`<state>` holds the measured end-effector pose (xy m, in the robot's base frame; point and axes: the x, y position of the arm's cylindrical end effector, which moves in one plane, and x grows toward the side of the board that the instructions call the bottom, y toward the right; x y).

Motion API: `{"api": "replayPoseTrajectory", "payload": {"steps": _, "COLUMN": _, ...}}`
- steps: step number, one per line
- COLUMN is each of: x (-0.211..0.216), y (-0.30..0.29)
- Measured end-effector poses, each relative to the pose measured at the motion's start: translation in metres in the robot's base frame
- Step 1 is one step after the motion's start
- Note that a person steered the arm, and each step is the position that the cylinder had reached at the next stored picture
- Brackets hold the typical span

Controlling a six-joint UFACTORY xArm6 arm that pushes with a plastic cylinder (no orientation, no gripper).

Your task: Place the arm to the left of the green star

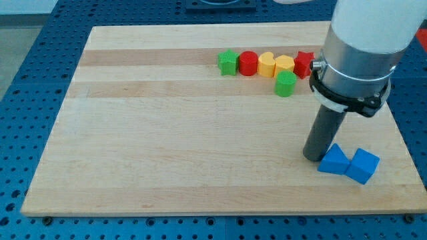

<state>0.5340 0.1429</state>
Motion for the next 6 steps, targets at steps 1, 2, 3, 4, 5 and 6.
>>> {"api": "replayPoseTrajectory", "payload": {"steps": 1, "x": -0.017, "y": -0.055}}
{"api": "replayPoseTrajectory", "payload": {"steps": 2, "x": -0.026, "y": -0.108}}
{"api": "replayPoseTrajectory", "payload": {"steps": 3, "x": -0.039, "y": -0.165}}
{"api": "replayPoseTrajectory", "payload": {"steps": 4, "x": -0.079, "y": -0.213}}
{"api": "replayPoseTrajectory", "payload": {"steps": 5, "x": -0.165, "y": -0.242}}
{"api": "replayPoseTrajectory", "payload": {"steps": 6, "x": -0.206, "y": -0.248}}
